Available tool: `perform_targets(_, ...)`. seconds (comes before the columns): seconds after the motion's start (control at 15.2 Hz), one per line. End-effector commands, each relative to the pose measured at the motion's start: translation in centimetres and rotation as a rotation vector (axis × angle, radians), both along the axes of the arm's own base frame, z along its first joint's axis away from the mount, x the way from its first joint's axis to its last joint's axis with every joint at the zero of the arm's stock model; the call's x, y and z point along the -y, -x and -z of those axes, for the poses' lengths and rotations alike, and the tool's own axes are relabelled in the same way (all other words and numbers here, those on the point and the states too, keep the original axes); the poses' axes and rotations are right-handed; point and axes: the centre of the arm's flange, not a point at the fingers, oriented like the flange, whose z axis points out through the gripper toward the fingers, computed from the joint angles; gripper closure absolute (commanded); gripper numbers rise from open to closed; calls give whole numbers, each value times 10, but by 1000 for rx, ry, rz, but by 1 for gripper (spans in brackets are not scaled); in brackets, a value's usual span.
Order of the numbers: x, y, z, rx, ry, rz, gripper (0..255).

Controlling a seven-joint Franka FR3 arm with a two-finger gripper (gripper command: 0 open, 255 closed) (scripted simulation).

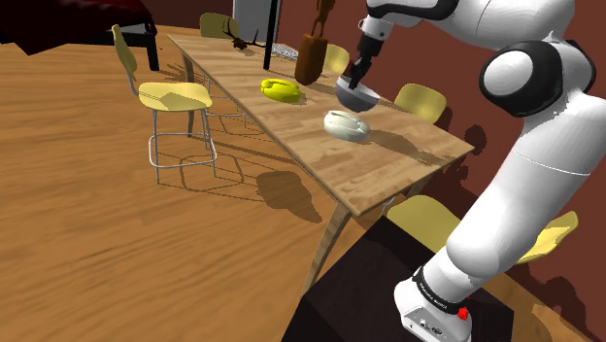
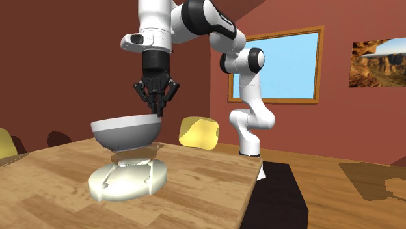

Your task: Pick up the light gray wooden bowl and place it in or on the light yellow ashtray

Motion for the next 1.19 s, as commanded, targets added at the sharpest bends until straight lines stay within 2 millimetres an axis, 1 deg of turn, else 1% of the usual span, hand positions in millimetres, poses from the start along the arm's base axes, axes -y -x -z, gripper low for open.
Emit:
perform_targets(0.0,1,0,11,1,1,0,255)
perform_targets(0.73,1,0,69,1,1,0,255)
perform_targets(1.12,1,0,69,1,1,0,255)
